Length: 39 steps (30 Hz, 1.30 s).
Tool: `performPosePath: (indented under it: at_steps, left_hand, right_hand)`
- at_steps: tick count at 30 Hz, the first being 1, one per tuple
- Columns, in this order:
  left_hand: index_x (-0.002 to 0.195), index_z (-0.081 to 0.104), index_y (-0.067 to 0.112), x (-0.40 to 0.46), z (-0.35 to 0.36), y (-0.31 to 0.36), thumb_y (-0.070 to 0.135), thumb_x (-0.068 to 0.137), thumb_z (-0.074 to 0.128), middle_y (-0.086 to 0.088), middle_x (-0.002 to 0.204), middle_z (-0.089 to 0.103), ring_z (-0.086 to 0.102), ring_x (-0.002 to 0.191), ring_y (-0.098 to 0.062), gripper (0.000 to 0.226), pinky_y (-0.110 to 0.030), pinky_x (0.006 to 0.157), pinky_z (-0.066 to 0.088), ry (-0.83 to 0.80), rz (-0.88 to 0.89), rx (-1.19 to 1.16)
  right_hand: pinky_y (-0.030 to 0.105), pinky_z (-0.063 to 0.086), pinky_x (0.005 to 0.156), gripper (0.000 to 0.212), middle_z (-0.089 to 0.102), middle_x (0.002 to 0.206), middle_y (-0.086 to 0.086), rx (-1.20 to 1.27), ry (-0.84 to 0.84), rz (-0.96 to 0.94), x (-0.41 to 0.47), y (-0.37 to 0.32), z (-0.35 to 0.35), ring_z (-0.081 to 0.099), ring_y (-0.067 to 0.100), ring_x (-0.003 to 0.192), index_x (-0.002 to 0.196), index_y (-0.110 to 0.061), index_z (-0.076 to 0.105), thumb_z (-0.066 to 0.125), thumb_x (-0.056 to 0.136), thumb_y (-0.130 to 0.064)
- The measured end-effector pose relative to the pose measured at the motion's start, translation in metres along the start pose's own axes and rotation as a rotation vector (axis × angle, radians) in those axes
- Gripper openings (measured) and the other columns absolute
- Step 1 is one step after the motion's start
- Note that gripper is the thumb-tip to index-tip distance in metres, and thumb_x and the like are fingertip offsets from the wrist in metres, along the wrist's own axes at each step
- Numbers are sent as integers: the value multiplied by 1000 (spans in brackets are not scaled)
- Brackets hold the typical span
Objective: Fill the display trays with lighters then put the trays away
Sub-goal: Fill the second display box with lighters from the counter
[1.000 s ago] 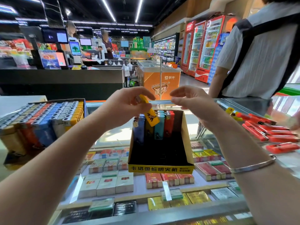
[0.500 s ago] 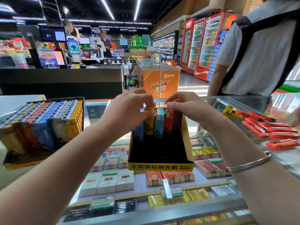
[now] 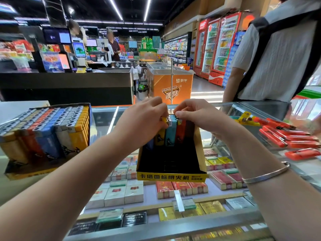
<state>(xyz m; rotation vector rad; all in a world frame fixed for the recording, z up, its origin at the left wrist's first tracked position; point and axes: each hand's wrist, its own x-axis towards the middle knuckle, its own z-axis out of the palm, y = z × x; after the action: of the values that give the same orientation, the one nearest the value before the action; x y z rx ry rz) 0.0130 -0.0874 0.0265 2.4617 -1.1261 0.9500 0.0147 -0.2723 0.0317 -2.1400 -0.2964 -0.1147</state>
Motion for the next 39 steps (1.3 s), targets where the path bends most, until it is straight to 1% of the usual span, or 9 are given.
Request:
performPosePath:
  at_steps: [10,14,18,23,29,31,34,36,39]
  left_hand:
    - [81,65,5,-6,2,-6,15,73,76,-10,84,62,61,77,-26,17,-33,58,49,18,109,94]
    - [90,63,8,-3,5,-9,16,77,72,-3,97,61,58,87,-20,18,-30,71,48,16,-62,-91]
    - [99,61,15,-1,9,-15,17,78,70,3,103,58,46,93,-8,23,-23,78,38,-48,-87,-102]
    - [89,65,10,-6,14,-12,15,74,75,-3,97,67,60,93,-24,19,-31,75,45,66,-48,-41]
    - [88,65,13,-8,17,-15,16,74,75,-1,98,66,60,95,-22,17,-38,76,51,45,-32,-58]
    - [88,63,19,-7,19,-19,18,75,73,4,101,64,57,99,-18,16,-35,80,50,14,-74,-125]
    - [82,57,30,-6,21,-24,16,77,70,9,109,59,55,104,-10,19,-25,88,46,-48,-209,-401]
    - [81,57,31,-9,25,-23,11,79,68,9,111,57,54,108,-8,23,-12,86,44,-43,-282,-569]
    - [87,56,30,-15,32,-20,0,78,63,14,115,55,53,111,-7,32,-6,79,44,-38,-356,-743]
  right_hand:
    - [22,44,66,7,61,92,5,10,-4,8,1,2,0,57,14,83,92,-20,63,57,91,-24]
    - [19,43,62,7,60,89,2,1,-6,6,1,1,0,57,11,81,93,-20,63,57,91,-21]
    - [20,46,64,8,62,92,4,-8,-24,7,1,1,-1,58,12,83,96,-17,62,56,91,-18]
    - [21,43,64,7,61,91,3,-13,-14,3,2,1,0,57,13,84,94,-19,63,56,91,-18]
    - [22,42,64,7,60,90,4,-23,11,-21,2,3,0,56,13,81,94,-18,63,56,91,-18]
    - [21,42,63,7,60,89,4,-19,10,-21,2,3,0,56,13,81,94,-19,62,56,91,-17]
    - [20,43,64,7,60,90,4,-20,11,-16,3,4,-1,56,13,81,94,-19,62,56,91,-17]
    - [20,43,64,7,60,89,3,-20,9,-18,3,5,0,56,12,81,93,-20,62,56,91,-17]
    - [21,44,65,6,60,87,2,-32,20,-25,3,7,-1,56,12,80,91,-20,63,57,90,-18]
